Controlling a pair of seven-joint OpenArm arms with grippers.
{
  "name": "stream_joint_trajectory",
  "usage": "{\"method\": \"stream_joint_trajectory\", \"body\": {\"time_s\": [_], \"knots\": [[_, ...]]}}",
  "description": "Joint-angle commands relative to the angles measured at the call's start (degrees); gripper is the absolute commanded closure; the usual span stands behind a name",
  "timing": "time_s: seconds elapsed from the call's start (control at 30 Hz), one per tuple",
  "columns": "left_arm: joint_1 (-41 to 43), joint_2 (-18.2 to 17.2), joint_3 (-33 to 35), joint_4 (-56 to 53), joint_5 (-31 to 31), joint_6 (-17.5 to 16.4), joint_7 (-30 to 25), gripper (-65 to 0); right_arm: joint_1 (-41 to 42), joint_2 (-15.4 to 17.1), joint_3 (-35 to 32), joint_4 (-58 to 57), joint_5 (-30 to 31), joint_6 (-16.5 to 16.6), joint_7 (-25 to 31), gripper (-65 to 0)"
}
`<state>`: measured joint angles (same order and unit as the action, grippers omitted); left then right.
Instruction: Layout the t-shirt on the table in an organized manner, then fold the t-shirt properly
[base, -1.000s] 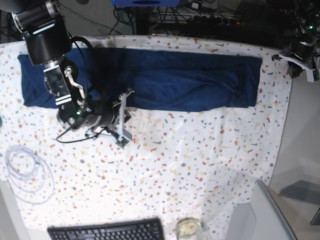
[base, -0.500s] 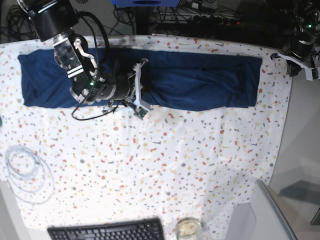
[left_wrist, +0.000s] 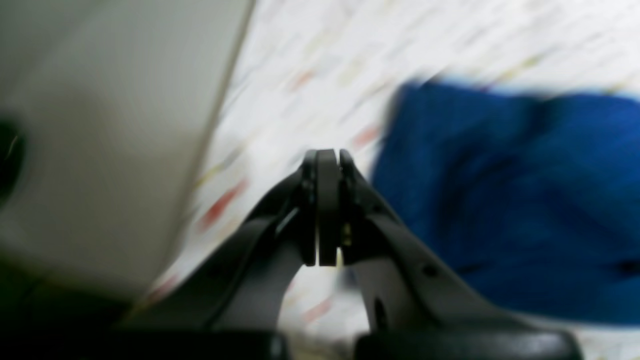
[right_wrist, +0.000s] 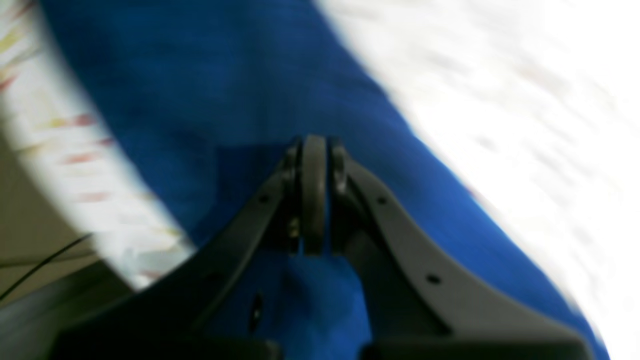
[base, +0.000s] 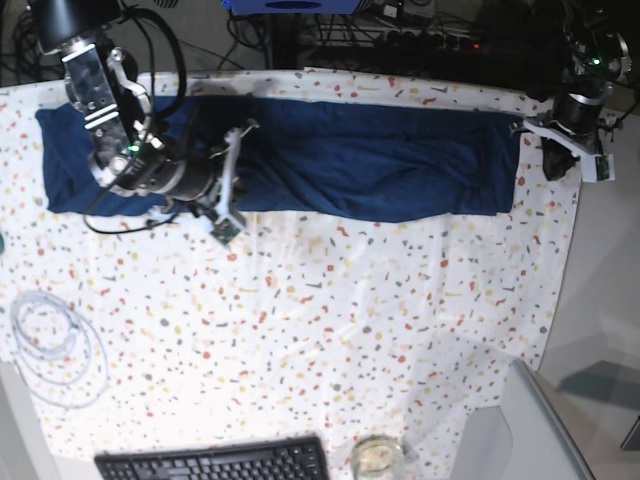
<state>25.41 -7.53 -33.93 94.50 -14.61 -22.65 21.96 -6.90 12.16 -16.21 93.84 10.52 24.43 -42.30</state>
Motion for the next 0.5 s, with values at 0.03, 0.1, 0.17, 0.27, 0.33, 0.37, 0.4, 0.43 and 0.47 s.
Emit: {"method": "stream_joint_trajectory", "body": {"time_s": [0.03, 0.1, 0.17, 0.27, 0.33, 0.37, 0.4, 0.43, 0.47], "knots": [[-1.3, 1.4, 3.5, 2.7, -0.5, -0.2, -0.9, 0.0, -1.6, 1.2, 4.3, 3.3, 0.6, 0.0, 0.1, -1.8], [-2.9, 3.1, 6.7, 2.7, -0.5, 0.0, -0.9, 0.0, -3.2, 1.2, 7.7, 3.6, 0.6, 0.0, 0.2, -1.8], [-4.8, 4.9, 10.6, 1.4, 0.0, 0.1, -0.9, 0.0, -3.9, 1.0, 11.3, 2.3, 0.6, 0.0, 0.2, -1.8], [-6.6, 5.6, 15.6, -1.4, 1.4, 0.1, -0.9, 0.0, -3.4, 0.9, 14.8, -1.8, 0.6, 0.0, 0.4, -1.8], [-6.6, 5.7, 17.8, -3.3, 3.8, 0.1, -0.9, 0.0, -2.5, 1.1, 16.9, -5.3, 0.6, 0.0, 2.6, -1.8], [-7.0, 5.7, 18.8, -4.3, 5.1, 0.1, -0.9, 0.0, -2.0, 1.2, 17.9, -7.7, 0.6, 0.0, 4.5, -1.8], [-7.0, 5.7, 19.2, -5.0, 6.1, 0.1, -0.9, 0.0, -1.8, 1.2, 18.6, -9.7, 0.6, 0.0, 5.9, -1.8], [-6.8, 5.6, 19.3, -5.8, 7.3, 0.1, -0.9, 0.0, -1.1, 2.0, 19.2, -11.7, 0.5, 0.0, 7.2, -1.8], [-6.7, 5.5, 19.2, -6.5, 8.3, 0.1, -0.9, 0.0, -0.6, 2.9, 19.4, -13.5, 0.5, 0.0, 8.1, -1.8]]}}
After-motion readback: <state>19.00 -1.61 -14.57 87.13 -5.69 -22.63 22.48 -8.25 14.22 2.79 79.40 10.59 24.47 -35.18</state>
